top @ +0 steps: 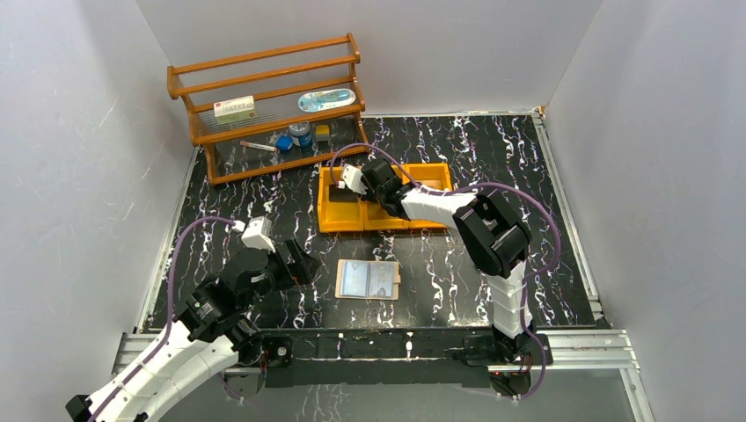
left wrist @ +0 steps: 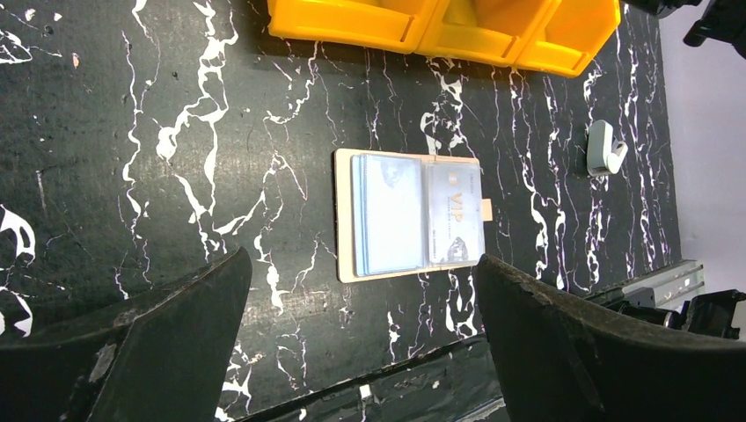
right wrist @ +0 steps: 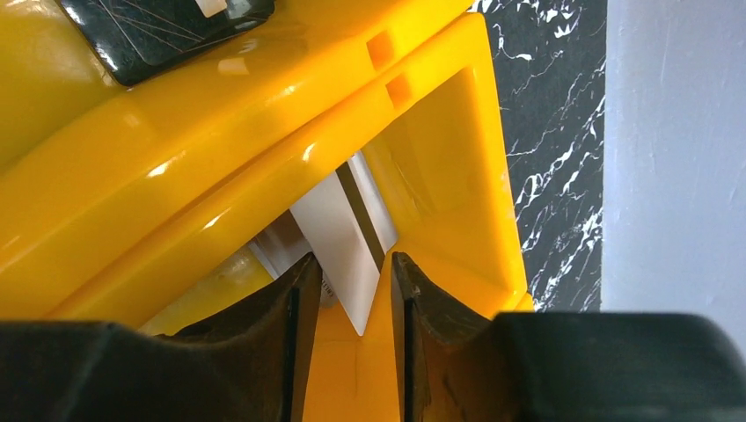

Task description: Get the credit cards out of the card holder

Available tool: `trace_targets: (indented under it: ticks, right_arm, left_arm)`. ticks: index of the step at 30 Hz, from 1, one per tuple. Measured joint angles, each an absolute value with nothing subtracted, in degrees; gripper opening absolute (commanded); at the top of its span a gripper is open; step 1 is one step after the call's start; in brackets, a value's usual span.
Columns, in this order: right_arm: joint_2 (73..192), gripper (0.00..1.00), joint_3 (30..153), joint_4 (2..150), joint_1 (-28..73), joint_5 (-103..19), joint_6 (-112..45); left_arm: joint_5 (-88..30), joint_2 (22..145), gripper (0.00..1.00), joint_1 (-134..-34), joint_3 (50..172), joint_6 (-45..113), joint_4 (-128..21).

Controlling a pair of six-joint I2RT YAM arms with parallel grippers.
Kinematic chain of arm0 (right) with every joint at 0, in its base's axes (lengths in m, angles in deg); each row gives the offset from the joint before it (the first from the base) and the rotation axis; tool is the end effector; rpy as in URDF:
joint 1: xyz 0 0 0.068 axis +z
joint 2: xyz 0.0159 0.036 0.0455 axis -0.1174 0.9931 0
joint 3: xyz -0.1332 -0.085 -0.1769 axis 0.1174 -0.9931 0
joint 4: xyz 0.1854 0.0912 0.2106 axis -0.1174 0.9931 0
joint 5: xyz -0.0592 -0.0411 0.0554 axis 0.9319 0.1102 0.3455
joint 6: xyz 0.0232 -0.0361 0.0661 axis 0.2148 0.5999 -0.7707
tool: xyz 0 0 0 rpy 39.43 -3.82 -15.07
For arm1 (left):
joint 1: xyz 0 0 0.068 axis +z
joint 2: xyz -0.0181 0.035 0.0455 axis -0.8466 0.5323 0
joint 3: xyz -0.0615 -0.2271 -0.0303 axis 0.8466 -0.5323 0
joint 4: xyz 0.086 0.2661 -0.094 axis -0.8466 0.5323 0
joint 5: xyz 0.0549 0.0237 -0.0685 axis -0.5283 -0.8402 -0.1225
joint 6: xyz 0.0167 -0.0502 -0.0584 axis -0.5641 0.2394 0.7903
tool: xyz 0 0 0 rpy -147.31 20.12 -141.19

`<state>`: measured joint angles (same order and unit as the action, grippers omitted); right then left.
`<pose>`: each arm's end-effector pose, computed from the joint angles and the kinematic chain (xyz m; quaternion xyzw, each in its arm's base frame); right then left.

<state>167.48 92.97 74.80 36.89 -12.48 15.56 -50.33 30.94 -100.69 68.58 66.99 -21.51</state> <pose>0.3662 0.3137 0.0995 -0.5435 0.7045 -0.1701 0.4235 0.1655 -0.1324 0.2378 -0.0734 0.8314 -0.3050 0.4587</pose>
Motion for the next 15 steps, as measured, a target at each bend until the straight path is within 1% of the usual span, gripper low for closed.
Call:
trace_targets:
  ticks: [2,15]
  right_arm:
    - [167.4,0.49,93.0,74.8,36.8,-13.1,14.4]
    - [166.6,0.58,93.0,75.4,35.3,-15.9,7.6]
  left_arm:
    - [-50.3,31.4,0.98,-100.7,68.6,67.0,-21.5]
    - [-49.7,34.0,0.98,-100.7,68.6,66.9,-21.7]
